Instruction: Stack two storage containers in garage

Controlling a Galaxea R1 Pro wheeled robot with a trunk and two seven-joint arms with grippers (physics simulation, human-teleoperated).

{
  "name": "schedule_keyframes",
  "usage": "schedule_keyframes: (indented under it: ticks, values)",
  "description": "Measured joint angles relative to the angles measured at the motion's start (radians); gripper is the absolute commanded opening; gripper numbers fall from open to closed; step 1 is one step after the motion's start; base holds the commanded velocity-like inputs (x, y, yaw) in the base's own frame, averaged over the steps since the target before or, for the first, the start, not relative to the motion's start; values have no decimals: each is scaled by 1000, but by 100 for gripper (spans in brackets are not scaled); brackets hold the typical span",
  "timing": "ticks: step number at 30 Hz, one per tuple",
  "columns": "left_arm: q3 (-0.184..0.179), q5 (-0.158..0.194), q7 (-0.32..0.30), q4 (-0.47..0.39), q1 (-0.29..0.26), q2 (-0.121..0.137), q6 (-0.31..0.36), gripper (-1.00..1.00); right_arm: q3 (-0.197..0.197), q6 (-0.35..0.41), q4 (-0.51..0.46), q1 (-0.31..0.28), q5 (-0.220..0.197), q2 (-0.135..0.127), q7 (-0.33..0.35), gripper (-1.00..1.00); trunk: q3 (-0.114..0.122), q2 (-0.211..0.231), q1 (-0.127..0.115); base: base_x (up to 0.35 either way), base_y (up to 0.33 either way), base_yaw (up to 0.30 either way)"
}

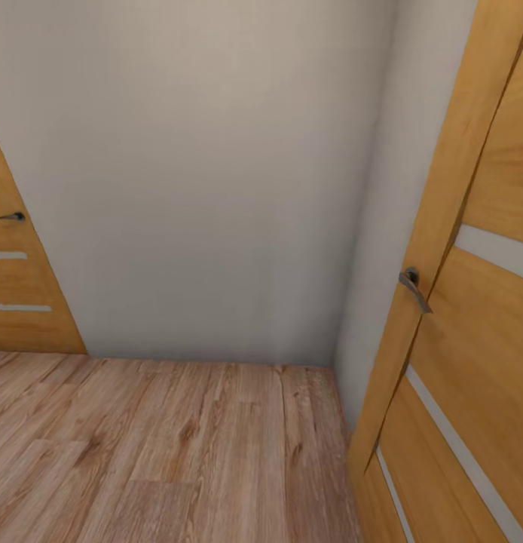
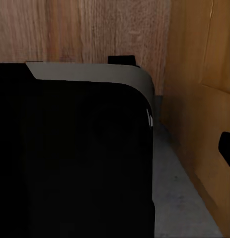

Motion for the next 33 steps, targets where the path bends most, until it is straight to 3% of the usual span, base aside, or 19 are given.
schedule_keyframes:
  ticks: [33]
  values:
    - [0, 0, 1, 0, 9, -11, 0, 100, -1, 0, 0, 0, -1, 0, 0, 100, 0, 0, 0, 151, 14, 0]
